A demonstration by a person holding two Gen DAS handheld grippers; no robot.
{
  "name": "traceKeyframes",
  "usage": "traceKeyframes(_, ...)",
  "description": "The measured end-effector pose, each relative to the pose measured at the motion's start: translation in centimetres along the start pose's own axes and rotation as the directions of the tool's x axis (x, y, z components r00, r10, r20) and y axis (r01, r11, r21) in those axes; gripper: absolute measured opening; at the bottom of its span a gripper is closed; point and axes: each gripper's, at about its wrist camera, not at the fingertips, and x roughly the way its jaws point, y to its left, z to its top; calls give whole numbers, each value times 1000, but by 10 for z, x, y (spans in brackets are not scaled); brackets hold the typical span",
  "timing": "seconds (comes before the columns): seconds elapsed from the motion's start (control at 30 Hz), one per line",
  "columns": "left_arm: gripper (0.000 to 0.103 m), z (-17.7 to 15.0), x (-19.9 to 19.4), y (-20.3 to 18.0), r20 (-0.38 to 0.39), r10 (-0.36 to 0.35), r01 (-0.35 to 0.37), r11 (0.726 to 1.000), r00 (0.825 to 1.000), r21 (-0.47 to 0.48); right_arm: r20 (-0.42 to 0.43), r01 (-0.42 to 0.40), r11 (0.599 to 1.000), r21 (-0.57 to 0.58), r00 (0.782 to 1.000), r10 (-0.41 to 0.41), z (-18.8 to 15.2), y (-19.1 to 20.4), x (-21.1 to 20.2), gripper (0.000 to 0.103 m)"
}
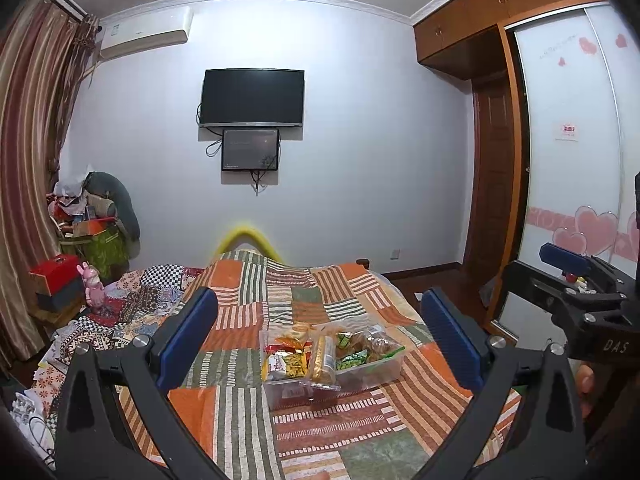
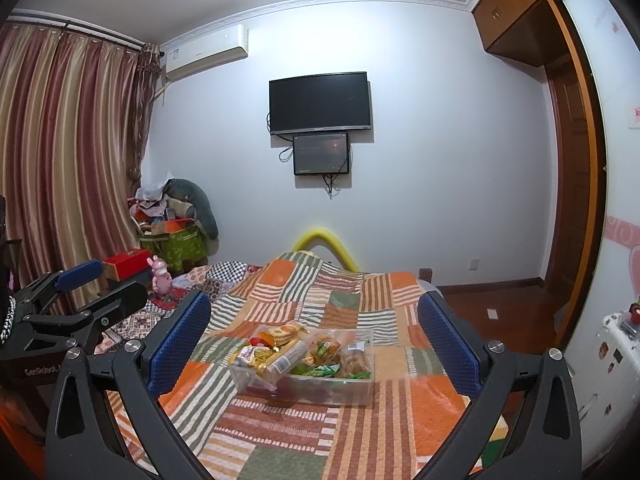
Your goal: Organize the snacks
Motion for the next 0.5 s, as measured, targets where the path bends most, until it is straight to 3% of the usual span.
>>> traceKeyframes(0.5,103,-2,7,7,-35,-16,14,999,999,-40,-14,-1,1000,-1,1000,1,-2,-3,3,103)
